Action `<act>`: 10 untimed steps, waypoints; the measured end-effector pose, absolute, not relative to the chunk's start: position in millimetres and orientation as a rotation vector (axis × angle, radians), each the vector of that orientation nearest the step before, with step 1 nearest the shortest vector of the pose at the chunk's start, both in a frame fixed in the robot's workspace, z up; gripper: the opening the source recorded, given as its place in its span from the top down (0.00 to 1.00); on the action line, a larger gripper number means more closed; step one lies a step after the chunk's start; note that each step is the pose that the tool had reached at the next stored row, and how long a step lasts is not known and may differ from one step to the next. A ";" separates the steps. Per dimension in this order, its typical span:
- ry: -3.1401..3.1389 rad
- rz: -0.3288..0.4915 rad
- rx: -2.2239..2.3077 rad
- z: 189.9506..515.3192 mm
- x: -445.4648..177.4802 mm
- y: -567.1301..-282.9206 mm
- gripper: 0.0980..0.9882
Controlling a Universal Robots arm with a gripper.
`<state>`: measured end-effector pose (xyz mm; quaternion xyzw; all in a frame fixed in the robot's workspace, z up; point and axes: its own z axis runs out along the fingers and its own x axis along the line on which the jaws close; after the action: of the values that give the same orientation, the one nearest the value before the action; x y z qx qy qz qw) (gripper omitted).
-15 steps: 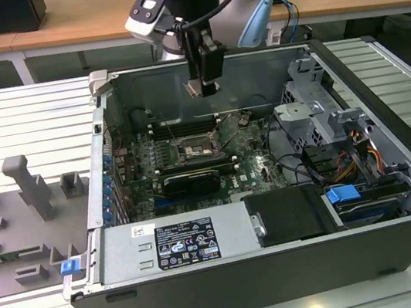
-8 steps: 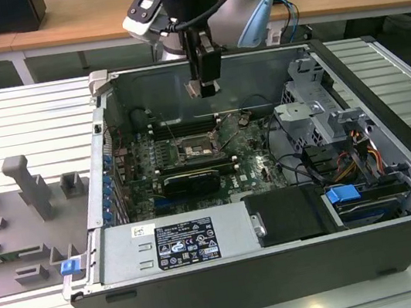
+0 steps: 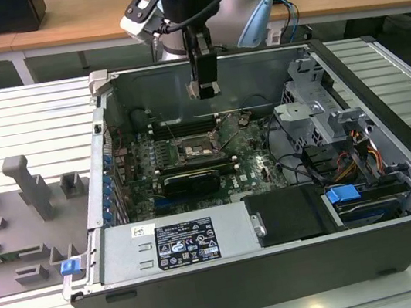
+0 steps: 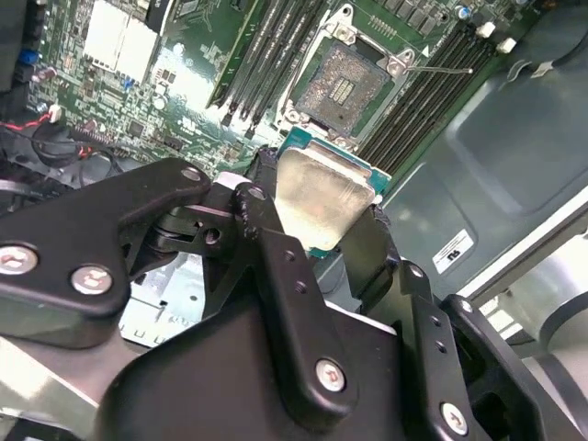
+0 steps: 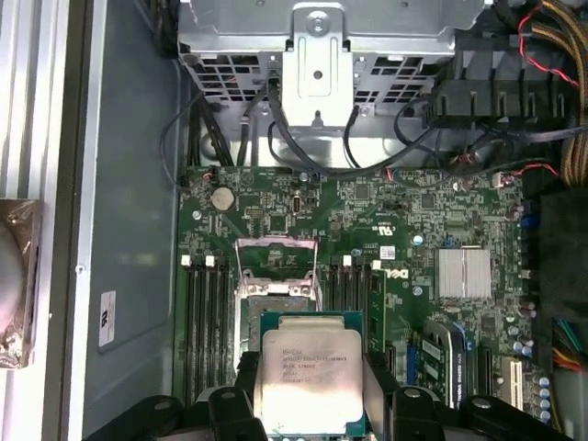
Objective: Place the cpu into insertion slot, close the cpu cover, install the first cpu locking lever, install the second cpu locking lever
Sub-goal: 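Place the cpu into insertion slot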
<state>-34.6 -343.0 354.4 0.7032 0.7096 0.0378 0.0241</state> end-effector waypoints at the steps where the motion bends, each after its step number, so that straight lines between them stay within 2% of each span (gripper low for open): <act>1: 2.195 0.117 2.176 353.3 -34.6 -343.0 0.52; 10: 2.197 0.113 2.178 340.0 -34.6 -343.0 0.52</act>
<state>-34.6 -343.0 340.0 0.7033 0.7095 0.0366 0.0230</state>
